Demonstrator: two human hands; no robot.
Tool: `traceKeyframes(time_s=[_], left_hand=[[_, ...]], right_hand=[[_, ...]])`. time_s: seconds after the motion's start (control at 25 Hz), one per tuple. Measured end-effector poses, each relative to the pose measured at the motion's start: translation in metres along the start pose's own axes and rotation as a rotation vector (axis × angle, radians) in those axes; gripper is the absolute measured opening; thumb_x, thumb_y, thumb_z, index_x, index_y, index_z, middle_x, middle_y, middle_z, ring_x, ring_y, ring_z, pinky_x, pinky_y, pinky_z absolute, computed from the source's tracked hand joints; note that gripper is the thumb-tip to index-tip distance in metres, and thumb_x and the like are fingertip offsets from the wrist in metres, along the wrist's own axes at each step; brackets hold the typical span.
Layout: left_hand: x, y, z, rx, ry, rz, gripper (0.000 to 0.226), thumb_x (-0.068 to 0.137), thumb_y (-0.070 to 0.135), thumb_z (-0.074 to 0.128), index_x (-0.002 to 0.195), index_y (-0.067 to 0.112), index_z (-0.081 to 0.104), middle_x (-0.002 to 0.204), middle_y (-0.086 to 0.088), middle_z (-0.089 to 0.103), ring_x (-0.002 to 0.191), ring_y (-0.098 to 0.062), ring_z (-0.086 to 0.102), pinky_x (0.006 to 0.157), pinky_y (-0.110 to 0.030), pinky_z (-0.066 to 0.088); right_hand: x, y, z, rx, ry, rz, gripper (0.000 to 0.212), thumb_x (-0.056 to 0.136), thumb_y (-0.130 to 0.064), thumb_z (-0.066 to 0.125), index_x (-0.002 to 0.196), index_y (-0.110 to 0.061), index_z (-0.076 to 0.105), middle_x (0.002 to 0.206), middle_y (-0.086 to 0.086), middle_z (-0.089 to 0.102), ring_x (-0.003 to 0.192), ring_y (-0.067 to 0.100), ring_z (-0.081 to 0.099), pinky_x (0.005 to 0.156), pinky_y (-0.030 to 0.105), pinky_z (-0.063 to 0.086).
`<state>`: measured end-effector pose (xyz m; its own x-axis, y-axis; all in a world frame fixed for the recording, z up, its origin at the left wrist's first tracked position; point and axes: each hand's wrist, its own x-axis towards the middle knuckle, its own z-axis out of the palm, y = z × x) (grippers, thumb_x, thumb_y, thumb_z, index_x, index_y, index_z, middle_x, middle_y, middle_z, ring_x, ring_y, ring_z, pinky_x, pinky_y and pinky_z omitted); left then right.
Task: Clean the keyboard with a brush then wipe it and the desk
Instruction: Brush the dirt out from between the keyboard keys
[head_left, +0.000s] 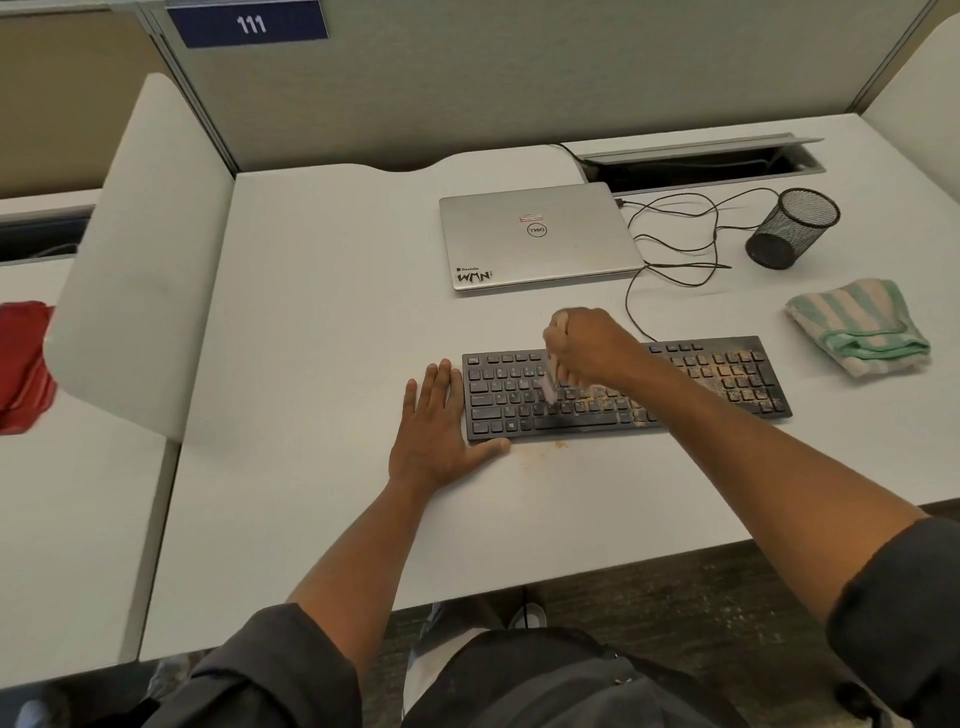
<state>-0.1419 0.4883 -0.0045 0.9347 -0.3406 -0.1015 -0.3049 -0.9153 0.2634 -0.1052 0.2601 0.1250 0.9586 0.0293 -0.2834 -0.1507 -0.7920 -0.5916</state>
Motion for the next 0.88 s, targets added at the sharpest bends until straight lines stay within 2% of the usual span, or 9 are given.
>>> traceKeyframes(time_s=[0.12,0.24,0.36,0.44,0.52,0.6,0.68,0.76,0.88], left_hand=[[0.000,0.000,0.000,0.003,0.005,0.000,0.126,0.076,0.096,0.031,0.162,0.011,-0.004,0.170,-0.009,-0.008,0.156,-0.021,-0.015,0.125,-0.045,-0.012],[0.001,0.000,0.001,0.013,0.002,-0.002,0.125,0.077,0.096,0.031,0.162,0.011,-0.004,0.170,-0.009,-0.008,0.156,-0.021,-0.015,0.125,-0.045,-0.012],[0.001,0.000,0.001,0.003,0.005,0.000,0.126,0.076,0.097,0.030,0.162,0.011,-0.004,0.170,-0.009,-0.009,0.156,-0.021,-0.016,0.126,-0.045,-0.011],[0.001,0.000,0.001,0.000,0.005,-0.001,0.126,0.076,0.097,0.031,0.162,0.011,-0.004,0.170,-0.009,-0.008,0.156,-0.021,-0.015,0.126,-0.045,-0.011],[0.001,0.000,0.002,0.004,0.008,0.000,0.126,0.076,0.096,0.031,0.162,0.010,-0.003,0.170,-0.009,-0.008,0.156,-0.021,-0.015,0.125,-0.044,-0.012],[0.000,0.000,0.002,0.008,0.011,0.001,0.126,0.076,0.096,0.032,0.162,0.010,-0.003,0.170,-0.009,-0.008,0.156,-0.021,-0.015,0.126,-0.045,-0.012],[0.001,-0.001,0.002,0.013,0.010,-0.001,0.127,0.076,0.097,0.032,0.162,0.010,-0.001,0.170,-0.009,-0.007,0.156,-0.021,-0.015,0.126,-0.046,-0.010],[0.001,-0.001,0.002,0.018,0.007,-0.004,0.127,0.076,0.097,0.031,0.162,0.010,-0.002,0.170,-0.009,-0.008,0.156,-0.020,-0.015,0.126,-0.046,-0.010],[0.001,-0.001,0.002,0.011,0.005,0.000,0.126,0.076,0.097,0.030,0.162,0.011,-0.003,0.170,-0.009,-0.009,0.156,-0.020,-0.017,0.126,-0.045,-0.011]], right_hand=[[0.007,0.004,-0.004,-0.033,0.165,-0.064,0.026,0.099,-0.022,0.045,0.090,-0.005,0.061,0.073,0.010,0.071,0.063,0.019,0.065,0.063,0.030,0.047],[0.011,0.004,0.001,0.014,0.050,-0.112,0.025,0.097,-0.022,0.052,0.085,-0.005,0.065,0.074,0.010,0.071,0.070,0.027,0.067,0.070,0.039,0.054],[0.013,0.006,-0.010,0.082,-0.067,-0.084,0.021,0.095,-0.020,0.059,0.084,-0.006,0.069,0.073,0.008,0.073,0.057,0.016,0.065,0.059,0.033,0.056],[0.016,0.007,-0.015,0.014,0.001,-0.134,0.024,0.096,-0.019,0.061,0.080,-0.002,0.068,0.080,0.009,0.074,0.062,0.014,0.062,0.065,0.033,0.053],[0.014,0.003,-0.013,-0.012,-0.008,-0.179,0.023,0.096,-0.018,0.062,0.080,-0.003,0.069,0.086,0.009,0.074,0.061,0.006,0.059,0.062,0.028,0.049],[0.009,-0.001,-0.007,-0.024,-0.116,-0.201,0.021,0.097,-0.018,0.063,0.081,-0.007,0.071,0.081,0.004,0.073,0.050,-0.003,0.058,0.055,0.023,0.046],[0.004,-0.001,-0.006,-0.026,-0.202,-0.178,0.022,0.096,-0.022,0.066,0.076,-0.014,0.070,0.073,0.001,0.070,0.044,-0.003,0.056,0.050,0.020,0.048],[0.004,0.001,-0.010,-0.054,-0.165,-0.189,0.021,0.096,-0.024,0.066,0.076,-0.017,0.070,0.074,-0.001,0.070,0.047,-0.003,0.056,0.054,0.021,0.046],[0.005,0.001,-0.013,-0.067,-0.036,-0.246,0.018,0.098,-0.023,0.063,0.090,-0.011,0.074,0.083,-0.004,0.071,0.062,-0.006,0.056,0.063,0.021,0.040]])
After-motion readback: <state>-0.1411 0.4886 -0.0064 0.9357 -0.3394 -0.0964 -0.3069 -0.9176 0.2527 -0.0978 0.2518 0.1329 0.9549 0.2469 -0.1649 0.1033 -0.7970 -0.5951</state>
